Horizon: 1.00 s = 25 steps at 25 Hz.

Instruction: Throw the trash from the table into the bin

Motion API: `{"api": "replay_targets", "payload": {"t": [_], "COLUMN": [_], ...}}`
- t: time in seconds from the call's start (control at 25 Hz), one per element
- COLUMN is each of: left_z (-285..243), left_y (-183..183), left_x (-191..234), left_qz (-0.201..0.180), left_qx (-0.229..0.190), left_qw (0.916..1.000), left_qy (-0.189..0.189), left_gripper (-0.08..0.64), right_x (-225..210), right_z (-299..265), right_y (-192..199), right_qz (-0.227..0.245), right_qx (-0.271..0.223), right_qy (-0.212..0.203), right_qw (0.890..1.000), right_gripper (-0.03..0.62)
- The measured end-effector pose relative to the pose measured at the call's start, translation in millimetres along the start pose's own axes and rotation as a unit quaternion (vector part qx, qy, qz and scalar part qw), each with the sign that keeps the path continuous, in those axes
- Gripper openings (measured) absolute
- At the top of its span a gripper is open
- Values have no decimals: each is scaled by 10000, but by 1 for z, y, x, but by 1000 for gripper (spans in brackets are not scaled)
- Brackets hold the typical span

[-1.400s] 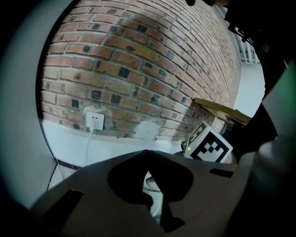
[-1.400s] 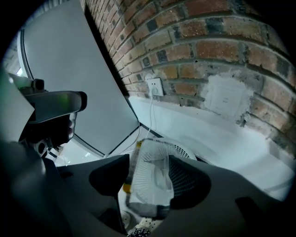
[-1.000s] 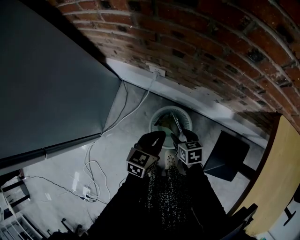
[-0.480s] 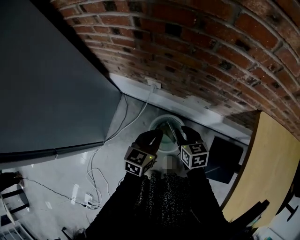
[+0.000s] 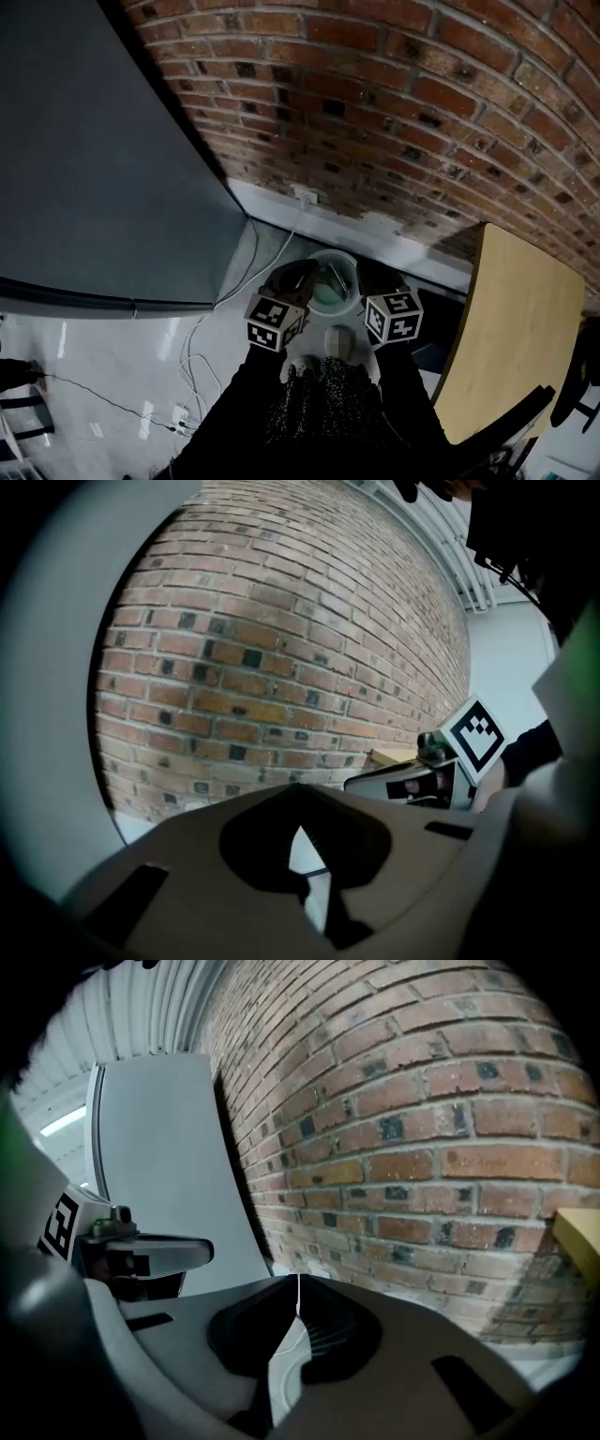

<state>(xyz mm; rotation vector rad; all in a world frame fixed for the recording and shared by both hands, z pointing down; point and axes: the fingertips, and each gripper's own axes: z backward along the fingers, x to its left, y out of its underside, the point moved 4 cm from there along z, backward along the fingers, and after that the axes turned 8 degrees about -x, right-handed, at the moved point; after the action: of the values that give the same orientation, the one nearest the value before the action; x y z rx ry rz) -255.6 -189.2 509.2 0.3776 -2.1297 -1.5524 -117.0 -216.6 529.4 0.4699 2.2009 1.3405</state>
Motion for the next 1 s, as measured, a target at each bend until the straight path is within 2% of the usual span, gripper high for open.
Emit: {"api": "replay_targets", "payload": {"t": [0.48,0.64,1.0], "left_z": [41,55,65], "left_y": [-80,-97,-123], "left_x": [-30,-46,-55], "left_qz": [-180,-354,-476], "left_qx": [-593,-673,-907], "left_qw": [9981,9971,9946], "left_qy": [39,91,159], "left_gripper": [5,5,5], "right_x": [37,42,47], "right_z": [59,76,114], "right_y": [-89,-109,-150], "right_qz": [471,624,931], "right_qx": [-764,-862,-1342], "right_qy": [150,220,485], "right_qw": [9959,9941,9854], "right_gripper": [14,14,12]}}
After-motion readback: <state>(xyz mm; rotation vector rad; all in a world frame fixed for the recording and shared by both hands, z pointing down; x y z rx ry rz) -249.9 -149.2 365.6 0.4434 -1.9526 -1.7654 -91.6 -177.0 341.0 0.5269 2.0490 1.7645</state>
